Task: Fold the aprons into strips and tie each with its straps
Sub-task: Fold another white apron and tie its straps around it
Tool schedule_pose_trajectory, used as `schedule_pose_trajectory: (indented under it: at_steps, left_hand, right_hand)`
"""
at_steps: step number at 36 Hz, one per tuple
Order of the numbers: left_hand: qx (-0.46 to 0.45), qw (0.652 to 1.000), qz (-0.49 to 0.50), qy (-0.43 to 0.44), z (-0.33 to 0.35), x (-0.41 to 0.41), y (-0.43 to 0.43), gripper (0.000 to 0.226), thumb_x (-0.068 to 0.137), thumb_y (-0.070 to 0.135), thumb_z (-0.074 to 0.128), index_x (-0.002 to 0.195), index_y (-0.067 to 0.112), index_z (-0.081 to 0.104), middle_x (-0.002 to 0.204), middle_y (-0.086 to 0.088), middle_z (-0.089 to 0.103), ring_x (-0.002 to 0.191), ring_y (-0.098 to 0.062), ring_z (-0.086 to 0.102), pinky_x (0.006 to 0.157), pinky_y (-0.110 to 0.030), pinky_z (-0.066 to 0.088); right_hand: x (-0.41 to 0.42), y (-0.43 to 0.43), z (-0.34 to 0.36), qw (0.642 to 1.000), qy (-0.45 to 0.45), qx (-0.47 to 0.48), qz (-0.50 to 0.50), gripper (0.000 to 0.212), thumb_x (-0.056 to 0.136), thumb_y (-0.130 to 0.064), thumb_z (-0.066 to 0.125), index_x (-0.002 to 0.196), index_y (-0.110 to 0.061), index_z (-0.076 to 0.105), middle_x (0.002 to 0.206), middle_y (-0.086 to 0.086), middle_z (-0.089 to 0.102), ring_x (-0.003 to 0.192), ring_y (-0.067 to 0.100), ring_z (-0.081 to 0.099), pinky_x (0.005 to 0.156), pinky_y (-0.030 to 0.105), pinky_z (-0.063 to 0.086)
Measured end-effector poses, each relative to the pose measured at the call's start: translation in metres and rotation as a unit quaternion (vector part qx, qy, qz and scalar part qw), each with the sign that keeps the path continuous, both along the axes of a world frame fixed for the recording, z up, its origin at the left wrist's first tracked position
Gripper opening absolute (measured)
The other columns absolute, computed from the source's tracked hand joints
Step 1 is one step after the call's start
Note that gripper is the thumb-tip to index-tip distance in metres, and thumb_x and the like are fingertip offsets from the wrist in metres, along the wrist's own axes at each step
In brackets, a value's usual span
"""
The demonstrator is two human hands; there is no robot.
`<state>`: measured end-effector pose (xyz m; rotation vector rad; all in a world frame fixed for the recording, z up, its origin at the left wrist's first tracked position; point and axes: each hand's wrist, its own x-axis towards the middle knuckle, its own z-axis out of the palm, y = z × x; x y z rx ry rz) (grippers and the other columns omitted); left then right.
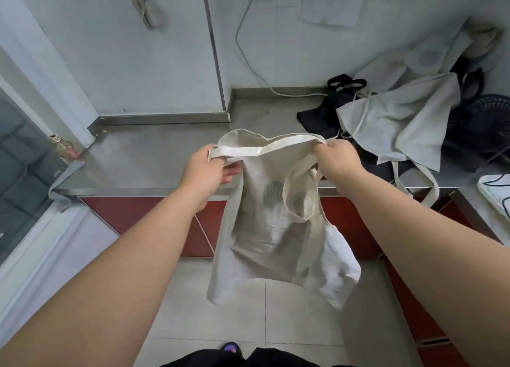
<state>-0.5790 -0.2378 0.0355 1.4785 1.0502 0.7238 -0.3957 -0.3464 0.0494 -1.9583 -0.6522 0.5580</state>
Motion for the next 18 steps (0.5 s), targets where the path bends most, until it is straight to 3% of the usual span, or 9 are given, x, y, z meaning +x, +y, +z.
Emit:
schedule_pose_trajectory:
  at_steps: [2,4,8,10,12,13,16,18]
  left_hand:
    - [0.020,0.999,-0.036,0.027,0.000,-0.001,0.000,0.020,0.096,0.015,0.048,0.087,0.028,0.061,0.087,0.012,0.067,0.085,-0.007,0.064,0.075,-0.027,0.047]
    - [0.029,0.998,-0.046,0.037,0.001,0.000,-0.002,0.022,0.096,0.018,0.048,0.087,0.031,0.063,0.094,0.013,0.065,0.095,-0.007,0.058,0.085,-0.031,0.047]
    - [-0.030,0.997,-0.056,-0.039,0.008,0.007,-0.010,0.024,0.098,0.021,0.044,0.112,0.027,0.062,0.126,0.002,0.061,0.124,-0.013,0.050,0.100,-0.037,0.041]
    - [0.026,0.999,-0.013,-0.025,0.007,0.012,-0.012,0.039,0.101,0.024,0.039,0.139,0.024,0.044,0.142,0.003,0.047,0.132,-0.012,0.042,0.109,-0.032,0.033]
    - [0.105,0.994,0.025,0.004,0.003,0.012,-0.014,0.049,0.103,0.024,0.033,0.150,0.027,0.020,0.146,0.016,0.032,0.128,-0.001,0.037,0.102,-0.015,0.030]
    - [0.123,0.992,0.020,0.015,-0.002,0.013,-0.013,0.051,0.103,0.021,0.032,0.150,0.027,0.016,0.143,0.020,0.030,0.122,0.003,0.035,0.099,-0.012,0.029]
    - [0.066,0.997,-0.007,0.033,-0.011,0.014,-0.010,0.048,0.098,0.013,0.040,0.145,0.024,0.035,0.144,0.007,0.044,0.124,-0.006,0.044,0.111,-0.029,0.030]
    - [0.048,0.998,0.051,0.000,-0.010,0.016,-0.008,0.035,0.095,0.013,0.041,0.124,0.024,0.057,0.123,0.002,0.062,0.114,-0.015,0.059,0.099,-0.034,0.044]
  right_hand:
    - [0.001,0.000,0.000,0.998,0.060,0.016,0.000,0.028,0.089,-0.012,0.046,0.062,-0.015,0.041,0.064,0.002,0.044,0.062,0.019,0.044,0.062,0.031,0.043]
    - [0.001,-0.002,0.001,0.988,0.144,0.061,0.003,0.021,0.087,-0.012,0.052,0.067,-0.016,0.052,0.069,0.001,0.052,0.070,0.021,0.051,0.075,0.037,0.049]
    - [-0.001,-0.003,0.005,0.966,0.230,0.118,0.011,0.031,0.085,-0.009,0.052,0.060,-0.013,0.071,0.082,0.008,0.065,0.084,0.024,0.053,0.080,0.037,0.044]
    - [-0.001,-0.004,0.005,0.973,0.186,0.131,0.030,0.025,0.087,-0.007,0.047,0.070,-0.012,0.065,0.074,0.003,0.061,0.076,0.021,0.052,0.070,0.030,0.043]
    - [-0.001,-0.005,0.005,0.990,0.078,0.115,0.033,0.024,0.089,-0.009,0.041,0.071,-0.017,0.054,0.065,-0.004,0.049,0.062,0.015,0.044,0.056,0.023,0.034]
    - [0.002,-0.004,0.003,0.994,0.038,0.097,0.021,0.024,0.089,-0.010,0.038,0.071,-0.019,0.050,0.066,-0.005,0.045,0.063,0.015,0.041,0.057,0.025,0.032]
    - [0.013,-0.004,-0.002,0.998,-0.021,0.039,-0.042,0.015,0.080,-0.023,0.033,0.076,-0.016,0.045,0.087,0.006,0.047,0.085,0.022,0.041,0.072,0.032,0.032]
    - [0.017,-0.008,0.001,0.998,-0.020,0.051,-0.030,0.027,0.074,-0.030,0.032,0.071,-0.014,0.054,0.101,0.007,0.047,0.097,0.025,0.044,0.079,0.035,0.036]
